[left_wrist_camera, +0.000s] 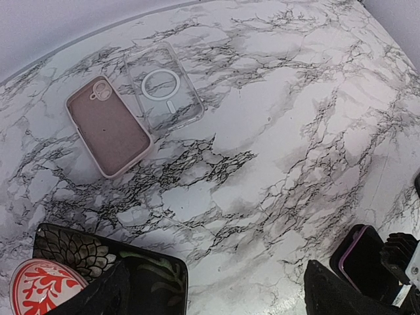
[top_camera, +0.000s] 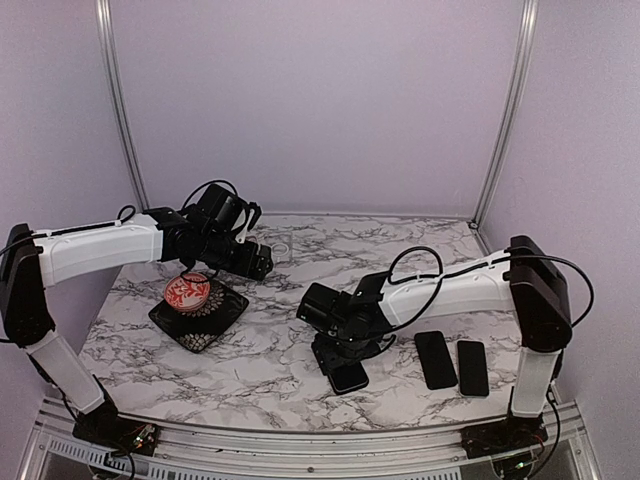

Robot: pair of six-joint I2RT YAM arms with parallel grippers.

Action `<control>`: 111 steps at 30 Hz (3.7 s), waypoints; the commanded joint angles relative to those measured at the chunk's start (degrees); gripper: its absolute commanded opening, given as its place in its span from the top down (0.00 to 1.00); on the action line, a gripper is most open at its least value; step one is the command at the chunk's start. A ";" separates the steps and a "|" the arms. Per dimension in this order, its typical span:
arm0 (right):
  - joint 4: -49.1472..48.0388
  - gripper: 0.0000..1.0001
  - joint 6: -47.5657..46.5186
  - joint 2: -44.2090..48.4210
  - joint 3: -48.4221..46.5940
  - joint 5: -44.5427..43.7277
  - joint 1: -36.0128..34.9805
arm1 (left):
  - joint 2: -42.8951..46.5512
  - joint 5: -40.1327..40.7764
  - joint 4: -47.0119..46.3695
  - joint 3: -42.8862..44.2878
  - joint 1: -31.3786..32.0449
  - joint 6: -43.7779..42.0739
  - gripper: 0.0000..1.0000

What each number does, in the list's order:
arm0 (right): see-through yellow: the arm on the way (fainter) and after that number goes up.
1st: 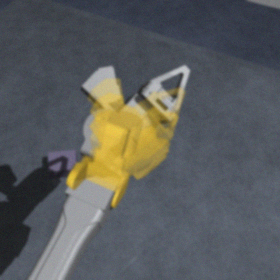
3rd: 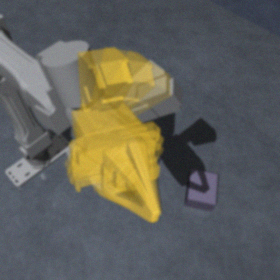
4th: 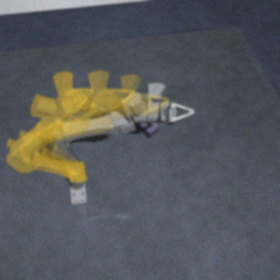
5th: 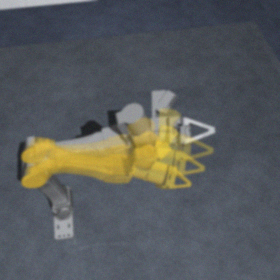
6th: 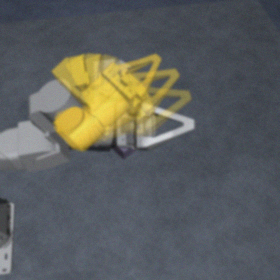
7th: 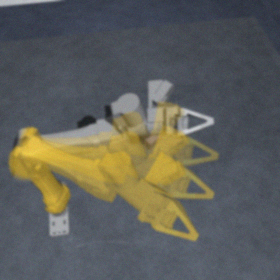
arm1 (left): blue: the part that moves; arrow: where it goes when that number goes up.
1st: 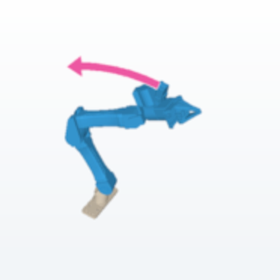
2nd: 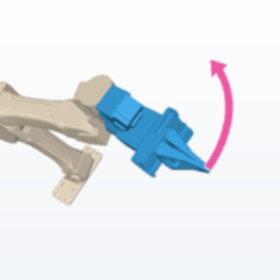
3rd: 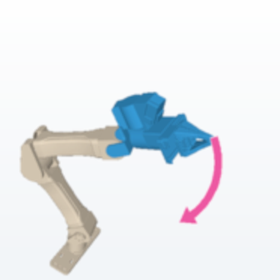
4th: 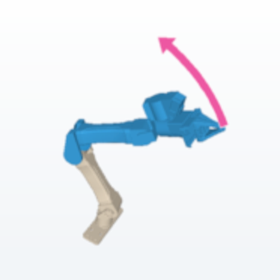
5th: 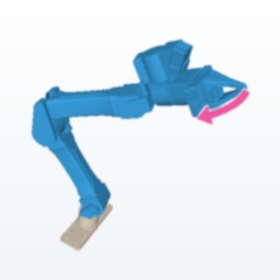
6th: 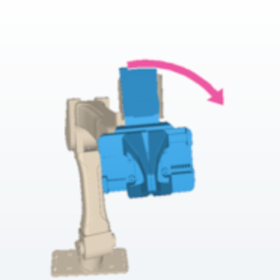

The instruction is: Put the phone into the phone case

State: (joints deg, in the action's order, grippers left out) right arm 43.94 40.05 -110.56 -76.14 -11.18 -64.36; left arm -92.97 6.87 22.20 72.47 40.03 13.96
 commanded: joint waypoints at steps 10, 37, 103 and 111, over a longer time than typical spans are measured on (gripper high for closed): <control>8.12 0.01 -3.09 -0.10 -2.99 5.81 1.30 | -0.77 0.71 0.63 -0.20 -0.04 -0.71 0.07; -1.52 0.61 -6.16 1.27 0.97 4.69 1.00 | -2.61 -2.15 0.44 -0.21 -0.04 0.47 0.07; -40.79 0.01 -46.83 49.51 30.48 25.88 4.20 | 15.26 -34.52 -14.49 -4.81 16.50 -21.54 1.00; -43.41 0.09 -53.42 44.56 27.99 31.48 4.15 | 20.13 -37.32 -13.67 -3.56 18.17 -21.87 1.00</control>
State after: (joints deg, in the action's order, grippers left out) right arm 2.98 -8.34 -63.40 -45.54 14.52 -60.47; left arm -74.19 -28.18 7.97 66.92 57.89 -5.72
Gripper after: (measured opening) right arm 0.958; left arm 0.069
